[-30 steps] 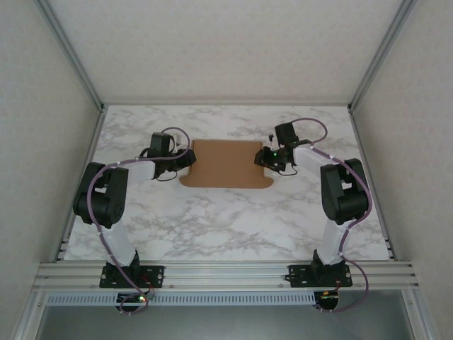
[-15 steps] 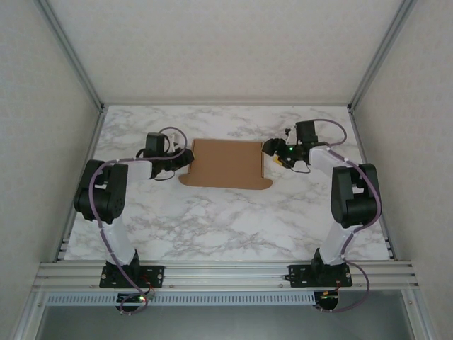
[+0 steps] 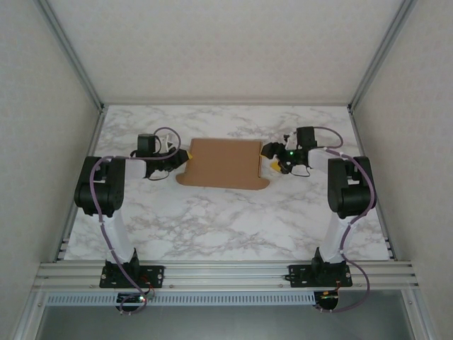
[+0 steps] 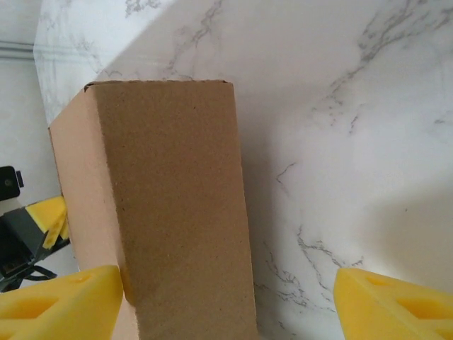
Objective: Fold the paper box
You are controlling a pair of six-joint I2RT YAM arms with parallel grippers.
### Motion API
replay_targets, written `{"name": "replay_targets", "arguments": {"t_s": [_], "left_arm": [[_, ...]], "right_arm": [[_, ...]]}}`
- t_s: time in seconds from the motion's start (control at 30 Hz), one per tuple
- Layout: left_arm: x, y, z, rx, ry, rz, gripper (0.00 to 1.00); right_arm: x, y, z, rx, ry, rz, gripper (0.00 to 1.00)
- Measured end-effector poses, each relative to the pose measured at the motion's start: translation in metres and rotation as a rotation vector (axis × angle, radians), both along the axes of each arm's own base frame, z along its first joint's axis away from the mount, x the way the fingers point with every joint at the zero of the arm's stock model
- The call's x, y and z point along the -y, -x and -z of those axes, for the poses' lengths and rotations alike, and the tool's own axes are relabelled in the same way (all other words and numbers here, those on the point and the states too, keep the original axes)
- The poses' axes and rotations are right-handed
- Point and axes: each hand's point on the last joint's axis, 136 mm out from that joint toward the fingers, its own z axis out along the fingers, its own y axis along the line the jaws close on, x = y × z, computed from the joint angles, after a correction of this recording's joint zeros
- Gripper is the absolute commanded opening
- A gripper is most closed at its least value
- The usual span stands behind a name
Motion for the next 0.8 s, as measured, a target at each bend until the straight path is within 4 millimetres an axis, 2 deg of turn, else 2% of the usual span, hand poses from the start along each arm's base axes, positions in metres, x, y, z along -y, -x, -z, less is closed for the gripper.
{"name": "replay_targets", "arguments": {"t_s": [0.17, 0.5, 0.67, 0.8], "left_arm": [[0.0, 0.0, 0.0, 0.002, 0.002, 0.002, 0.16], [-0.003, -0.001, -0.001, -0.001, 0.008, -0.005, 0.15], [-0.004, -0.002, -0.001, -0.004, 0.011, -0.011, 0.21], [-0.008, -0.002, -0.001, -0.01, -0.02, -0.049, 0.39]], "right_arm": [[-0.016, 0.008, 0.01, -0.032, -0.033, -0.053, 0.79], [-0.056, 0.014, -0.007, -0.018, -0.218, -0.1, 0.78], [-0.062, 0.014, -0.012, -0.028, -0.281, -0.076, 0.59], [-0.063, 0.015, -0.016, -0.034, -0.295, -0.067, 0.49]]}}
